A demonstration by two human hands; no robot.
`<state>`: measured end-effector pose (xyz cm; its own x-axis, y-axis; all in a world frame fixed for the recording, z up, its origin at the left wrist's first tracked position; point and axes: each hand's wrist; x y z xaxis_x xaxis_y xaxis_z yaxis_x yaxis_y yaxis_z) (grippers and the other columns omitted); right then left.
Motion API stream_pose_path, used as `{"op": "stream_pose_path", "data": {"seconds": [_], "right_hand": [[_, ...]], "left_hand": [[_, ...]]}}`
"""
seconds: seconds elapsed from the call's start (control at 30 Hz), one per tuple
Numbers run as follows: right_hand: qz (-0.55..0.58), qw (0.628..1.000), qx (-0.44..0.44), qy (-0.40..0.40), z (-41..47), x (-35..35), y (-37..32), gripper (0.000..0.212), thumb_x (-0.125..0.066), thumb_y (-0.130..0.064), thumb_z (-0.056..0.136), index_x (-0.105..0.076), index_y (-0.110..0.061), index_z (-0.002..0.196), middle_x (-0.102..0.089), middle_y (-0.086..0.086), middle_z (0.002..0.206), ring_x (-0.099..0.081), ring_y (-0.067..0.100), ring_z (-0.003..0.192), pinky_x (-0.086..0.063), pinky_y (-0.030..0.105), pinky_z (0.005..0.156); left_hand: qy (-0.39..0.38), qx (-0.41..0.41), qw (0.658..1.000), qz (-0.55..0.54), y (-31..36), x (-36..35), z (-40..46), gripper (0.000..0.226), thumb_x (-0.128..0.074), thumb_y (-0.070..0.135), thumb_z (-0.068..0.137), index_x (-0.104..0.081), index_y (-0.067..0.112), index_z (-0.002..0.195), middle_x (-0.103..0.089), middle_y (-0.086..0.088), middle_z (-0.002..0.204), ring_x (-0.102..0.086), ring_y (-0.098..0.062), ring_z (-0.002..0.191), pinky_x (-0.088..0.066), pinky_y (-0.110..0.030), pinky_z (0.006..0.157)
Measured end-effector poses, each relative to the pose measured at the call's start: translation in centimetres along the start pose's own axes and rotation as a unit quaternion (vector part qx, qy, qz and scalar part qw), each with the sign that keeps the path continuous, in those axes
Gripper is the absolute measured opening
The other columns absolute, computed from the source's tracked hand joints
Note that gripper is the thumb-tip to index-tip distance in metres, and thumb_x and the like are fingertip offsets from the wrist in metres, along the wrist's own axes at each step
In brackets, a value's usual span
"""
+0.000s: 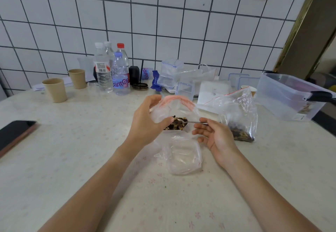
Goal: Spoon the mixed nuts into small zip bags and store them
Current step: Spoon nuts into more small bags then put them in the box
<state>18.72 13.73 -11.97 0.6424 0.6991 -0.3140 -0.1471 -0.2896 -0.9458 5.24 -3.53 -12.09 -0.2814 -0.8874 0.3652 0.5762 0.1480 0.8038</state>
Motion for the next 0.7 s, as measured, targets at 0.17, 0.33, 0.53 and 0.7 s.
{"op": "stream_pose_path", "data": {"seconds": [0.17, 0.33, 0.53, 0.7], "right_hand": [[0.006, 1.000, 0.023, -0.011, -1.6, 1.2, -1.5, 0.025, -0.040, -0.011, 0.107, -0.063, -0.001, 0.105, -0.070, 0.017, 0.081, -0.070, 0.026, 0.062, -0.044, 0.029, 0.045], [0.029, 0.998, 0.042, -0.036, -3.8, 3.0, -3.1, 0.026, -0.041, -0.014, 0.107, -0.064, -0.003, 0.103, -0.070, 0.015, 0.078, -0.069, 0.026, 0.063, -0.044, 0.029, 0.044], [0.032, 0.998, 0.039, -0.048, -6.7, 5.5, -3.3, 0.027, -0.042, -0.017, 0.105, -0.065, -0.004, 0.098, -0.066, 0.015, 0.075, -0.066, 0.028, 0.061, -0.044, 0.029, 0.043], [0.009, 0.998, 0.014, -0.059, -8.3, 6.4, -1.9, 0.027, -0.041, -0.016, 0.105, -0.064, -0.002, 0.099, -0.065, 0.017, 0.073, -0.065, 0.030, 0.059, -0.045, 0.029, 0.042]], "left_hand": [[0.083, -0.147, 0.983, 0.067, 1.4, 0.9, -1.0, 0.046, -0.082, 0.037, 0.087, -0.061, 0.027, 0.126, -0.060, 0.013, 0.127, -0.055, -0.004, 0.115, -0.043, -0.017, 0.097], [0.020, -0.162, 0.984, 0.076, 2.8, 1.9, -2.0, 0.006, -0.073, 0.034, 0.092, -0.072, 0.029, 0.095, -0.069, 0.019, 0.088, -0.067, -0.003, 0.082, -0.048, -0.013, 0.064], [-0.110, -0.121, 0.966, 0.202, 2.5, 1.9, -2.4, 0.025, -0.061, 0.056, 0.093, -0.074, 0.035, 0.091, -0.067, 0.023, 0.077, -0.065, 0.002, 0.072, -0.054, -0.024, 0.067], [-0.199, -0.099, 0.925, 0.308, 1.2, 1.1, -2.3, 0.049, -0.053, 0.087, 0.078, -0.068, 0.045, 0.099, -0.065, 0.027, 0.092, -0.062, 0.004, 0.077, -0.050, -0.023, 0.069]]}}
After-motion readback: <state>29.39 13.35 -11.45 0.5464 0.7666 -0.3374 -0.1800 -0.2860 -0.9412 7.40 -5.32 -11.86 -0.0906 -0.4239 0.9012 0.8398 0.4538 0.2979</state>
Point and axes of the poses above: each hand's wrist, its own z-axis towards the middle knuckle, its own x-axis out of the back of the hand, y = z × x
